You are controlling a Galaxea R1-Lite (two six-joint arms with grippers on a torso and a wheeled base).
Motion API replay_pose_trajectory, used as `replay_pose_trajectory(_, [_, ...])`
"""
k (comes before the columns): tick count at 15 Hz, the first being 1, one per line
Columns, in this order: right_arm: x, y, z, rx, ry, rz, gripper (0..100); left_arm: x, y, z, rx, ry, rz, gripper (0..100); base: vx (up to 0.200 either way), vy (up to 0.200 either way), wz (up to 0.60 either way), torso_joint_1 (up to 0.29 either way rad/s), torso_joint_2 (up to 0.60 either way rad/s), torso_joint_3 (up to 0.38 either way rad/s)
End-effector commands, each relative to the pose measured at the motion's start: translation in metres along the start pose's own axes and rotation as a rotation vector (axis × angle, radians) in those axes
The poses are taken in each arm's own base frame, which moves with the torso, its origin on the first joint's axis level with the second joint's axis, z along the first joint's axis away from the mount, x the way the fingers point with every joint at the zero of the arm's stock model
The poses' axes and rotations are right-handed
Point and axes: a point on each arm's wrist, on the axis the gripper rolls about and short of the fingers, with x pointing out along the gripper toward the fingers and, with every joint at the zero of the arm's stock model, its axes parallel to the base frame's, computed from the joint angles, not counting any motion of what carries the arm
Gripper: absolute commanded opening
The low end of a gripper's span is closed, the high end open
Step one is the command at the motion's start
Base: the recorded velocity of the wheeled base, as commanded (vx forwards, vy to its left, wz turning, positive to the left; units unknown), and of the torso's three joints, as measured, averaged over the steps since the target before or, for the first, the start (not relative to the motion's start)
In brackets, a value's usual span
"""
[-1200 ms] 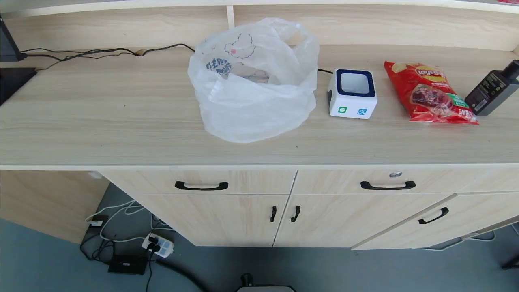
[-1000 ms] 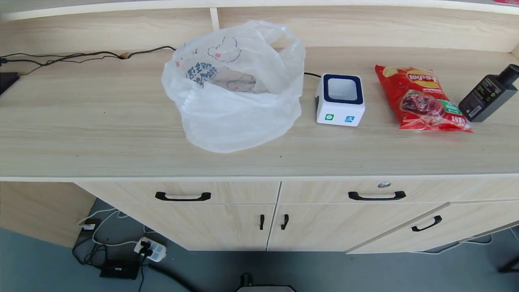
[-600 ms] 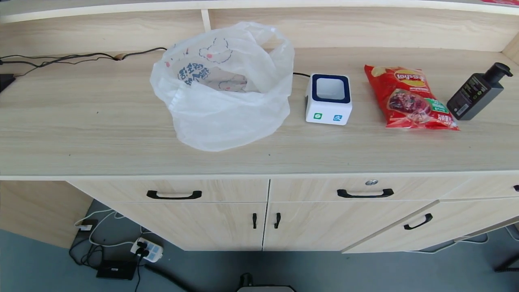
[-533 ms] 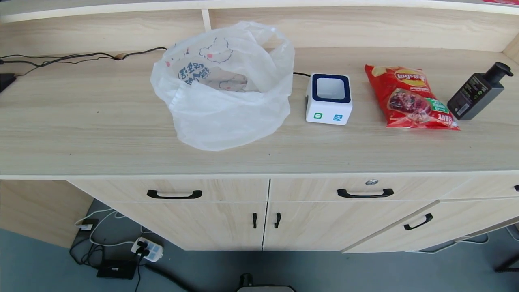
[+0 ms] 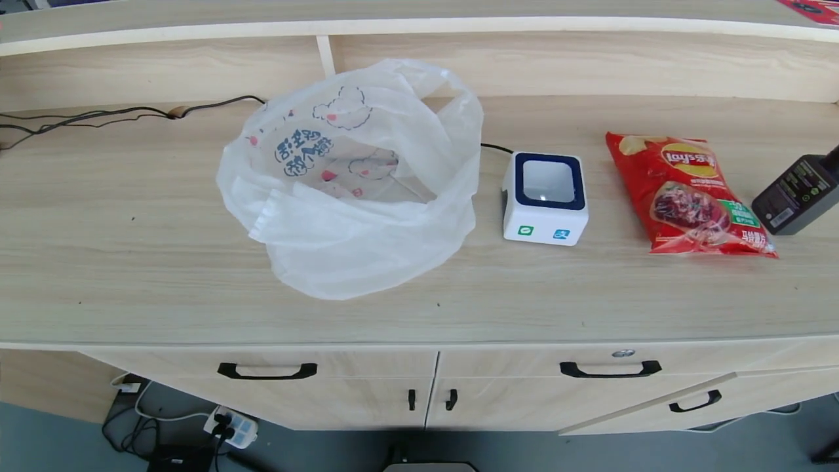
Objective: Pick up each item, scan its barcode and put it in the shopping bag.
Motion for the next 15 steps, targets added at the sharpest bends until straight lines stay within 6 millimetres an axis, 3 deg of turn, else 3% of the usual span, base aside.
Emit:
replay_pose_trajectory(1, [0.0,0.0,0.0,-0.013,0.0,0.004,100,0.0,0.0,0.0,-0.002,0.001,0.001,100,0.0,0.0,0.0,0.0,0.0,0.0])
replay_pose_trajectory(2, [0.0,0.0,0.001,-0.031,-0.005,0.013,100,0.0,0.0,0.0,-0.002,0.001,0.001,100,0.0,0.0,0.0,0.0,0.0,0.0])
replay_pose_trajectory(3, [-0.003,0.001,0.017,-0.047,-0.028,0.062,100,0.0,0.0,0.0,0.001,0.001,0.001,100,0.0,0.0,0.0,0.0,0.0,0.0])
replay_pose_trajectory(5, [0.009,-0.001,0.078,-0.017,0.003,0.082,100,0.0,0.0,0.0,0.001,0.001,0.001,100,0.0,0.0,0.0,0.0,0.0,0.0])
replay_pose_trajectory(7, [0.049,-0.002,0.147,0.011,0.054,0.111,100,0.0,0.0,0.0,-0.003,0.001,0.001,100,0.0,0.0,0.0,0.0,0.0,0.0])
replay_pose_trajectory(8, [0.06,-0.002,0.158,0.016,0.061,0.119,100,0.0,0.0,0.0,-0.002,0.0,0.001,100,0.0,0.0,0.0,0.0,0.0,0.0])
replay_pose_trajectory(9, [0.098,-0.002,0.186,0.029,0.083,0.148,100,0.0,0.0,0.0,0.001,0.0,0.001,100,0.0,0.0,0.0,0.0,0.0,0.0])
replay_pose_trajectory(10, [0.118,-0.001,0.2,0.039,0.096,0.162,100,0.0,0.0,0.0,0.003,0.0,0.001,100,0.0,0.0,0.0,0.0,0.0,0.0])
replay_pose_trajectory(12, [0.162,0.0,0.207,0.079,0.175,0.186,100,0.0,0.0,0.0,0.001,0.0,0.001,100,0.0,0.0,0.0,0.0,0.0,0.0])
replay_pose_trajectory(13, [0.169,0.0,0.21,0.089,0.177,0.205,100,0.0,0.0,0.0,0.001,0.0,0.001,100,0.0,0.0,0.0,0.0,0.0,0.0])
replay_pose_trajectory(15, [0.222,-0.01,0.214,0.092,0.225,0.244,100,0.0,0.0,0.0,0.034,0.0,0.001,100,0.0,0.0,0.0,0.0,0.0,0.0])
